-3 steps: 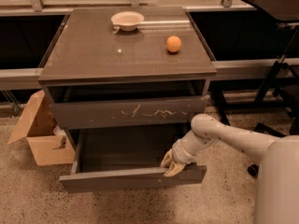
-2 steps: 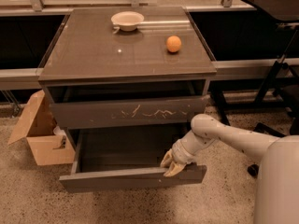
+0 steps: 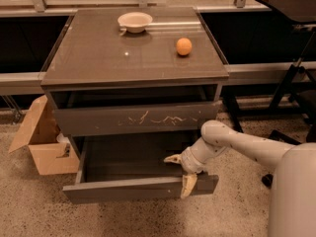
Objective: Open middle drawer
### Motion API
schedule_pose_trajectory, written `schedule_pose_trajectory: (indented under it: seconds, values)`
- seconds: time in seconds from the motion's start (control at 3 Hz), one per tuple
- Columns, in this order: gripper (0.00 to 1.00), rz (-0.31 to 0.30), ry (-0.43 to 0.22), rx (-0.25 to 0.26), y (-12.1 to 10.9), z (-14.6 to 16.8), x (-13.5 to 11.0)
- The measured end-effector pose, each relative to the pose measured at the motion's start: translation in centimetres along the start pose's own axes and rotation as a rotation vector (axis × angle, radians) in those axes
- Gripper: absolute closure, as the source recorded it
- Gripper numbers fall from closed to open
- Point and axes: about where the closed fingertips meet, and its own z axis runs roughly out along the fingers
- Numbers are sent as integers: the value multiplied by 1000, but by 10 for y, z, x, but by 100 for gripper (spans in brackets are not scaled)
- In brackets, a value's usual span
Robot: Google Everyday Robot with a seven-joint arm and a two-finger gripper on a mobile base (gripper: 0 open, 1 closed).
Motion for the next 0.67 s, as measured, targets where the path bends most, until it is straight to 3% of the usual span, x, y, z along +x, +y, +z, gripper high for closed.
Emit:
schedule_pose_trajectory:
  seconds: [0.67]
  values:
    - [0, -39, 19, 91, 19, -48, -11]
